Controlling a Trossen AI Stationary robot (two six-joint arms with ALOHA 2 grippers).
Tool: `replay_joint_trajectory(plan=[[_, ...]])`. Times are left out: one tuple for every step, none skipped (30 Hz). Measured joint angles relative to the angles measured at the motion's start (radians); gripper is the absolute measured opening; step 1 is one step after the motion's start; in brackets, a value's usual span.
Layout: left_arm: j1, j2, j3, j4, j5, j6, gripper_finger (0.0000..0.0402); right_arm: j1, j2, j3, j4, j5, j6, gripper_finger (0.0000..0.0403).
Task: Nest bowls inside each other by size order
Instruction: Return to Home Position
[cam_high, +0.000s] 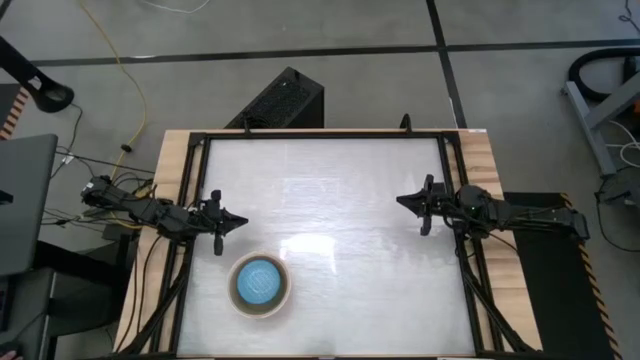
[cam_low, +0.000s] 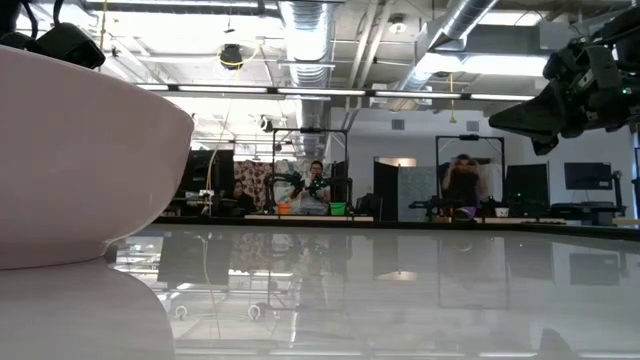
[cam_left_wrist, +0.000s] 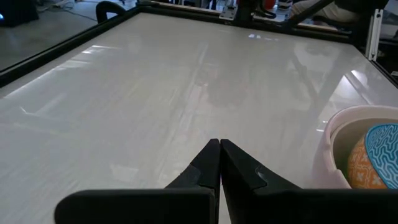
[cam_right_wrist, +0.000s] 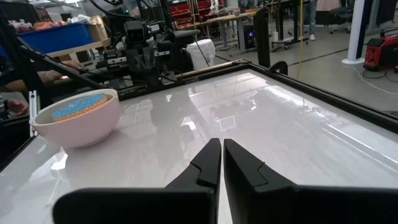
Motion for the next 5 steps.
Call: replay_joint_trajectory(plan=[[0.000, 0.000, 0.000, 0.000, 0.000, 0.000, 0.0000, 0.000, 0.000, 0.000, 0.000, 0.000, 0.000, 0.0040], [0.000, 0.000, 0.000, 0.000, 0.000, 0.000, 0.0000, 0.000, 0.000, 0.000, 0.000, 0.000, 0.000, 0.0040], [0.000, 0.000, 0.000, 0.000, 0.000, 0.000, 0.0000, 0.000, 0.000, 0.000, 0.000, 0.000, 0.000, 0.0040], [0.000, 0.000, 0.000, 0.000, 0.000, 0.000, 0.0000, 0.000, 0.000, 0.000, 0.000, 0.000, 0.000, 0.0040], [0.000, 0.000, 0.000, 0.000, 0.000, 0.000, 0.0000, 0.000, 0.000, 0.000, 0.000, 0.000, 0.000, 0.0040]])
